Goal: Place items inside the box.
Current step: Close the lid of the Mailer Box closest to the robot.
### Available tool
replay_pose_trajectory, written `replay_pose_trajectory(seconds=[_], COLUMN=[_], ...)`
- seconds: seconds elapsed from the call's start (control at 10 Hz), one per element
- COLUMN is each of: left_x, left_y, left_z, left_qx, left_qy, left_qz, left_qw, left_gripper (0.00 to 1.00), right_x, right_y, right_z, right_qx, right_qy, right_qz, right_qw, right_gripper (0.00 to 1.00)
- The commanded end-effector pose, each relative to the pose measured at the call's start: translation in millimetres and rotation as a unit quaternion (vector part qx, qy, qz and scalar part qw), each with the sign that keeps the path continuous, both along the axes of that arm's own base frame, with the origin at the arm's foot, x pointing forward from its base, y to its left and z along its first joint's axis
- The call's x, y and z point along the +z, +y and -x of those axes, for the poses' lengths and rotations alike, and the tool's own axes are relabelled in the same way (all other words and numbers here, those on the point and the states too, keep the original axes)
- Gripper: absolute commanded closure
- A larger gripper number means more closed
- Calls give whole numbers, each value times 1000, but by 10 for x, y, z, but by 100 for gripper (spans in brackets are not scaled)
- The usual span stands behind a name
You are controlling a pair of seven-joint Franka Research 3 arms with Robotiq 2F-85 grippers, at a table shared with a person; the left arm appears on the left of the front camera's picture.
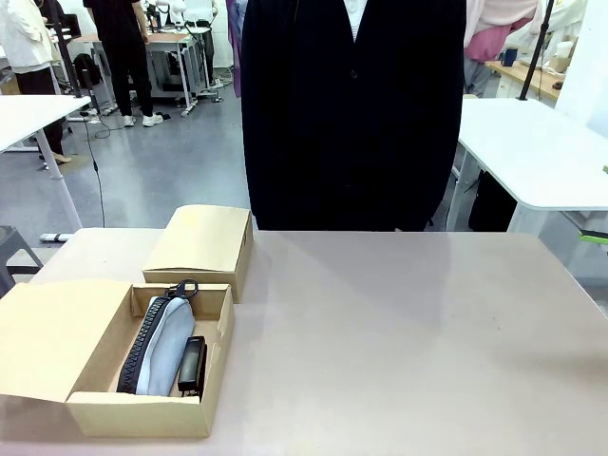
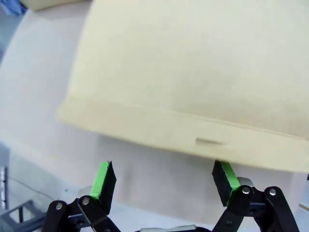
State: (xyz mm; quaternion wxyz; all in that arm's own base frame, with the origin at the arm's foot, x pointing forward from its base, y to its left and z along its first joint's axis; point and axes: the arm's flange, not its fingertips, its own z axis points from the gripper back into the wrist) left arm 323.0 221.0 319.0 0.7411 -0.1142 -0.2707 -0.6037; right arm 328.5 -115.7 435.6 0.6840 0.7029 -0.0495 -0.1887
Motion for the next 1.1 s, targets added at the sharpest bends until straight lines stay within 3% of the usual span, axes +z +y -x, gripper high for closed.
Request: replay_pose_trajectory(seconds=[0.0, 0.3, 0.6, 1.0], left_x=[-169, -255, -236, 39], left_y=[-56, -410, -745, -1026], left_z=[-94, -57, 33, 151], left_qx=[-34, -80, -114, -104], left_qy=[16, 21, 35, -12], left_qz=[13, 110, 211, 273], left_qw=[999, 991, 970, 956], left_gripper=[0, 0, 0, 0], right_x=[58, 58, 58, 58], right_y=[5, 5, 5, 5], right_z=[8, 8, 8, 8], right_qx=[0, 0, 0, 0], right_qy=[7, 7, 7, 7], right_qz=[-8, -8, -8, -8], right_qw=[1000, 1000, 1000, 1000], right_gripper=[0, 0, 0, 0])
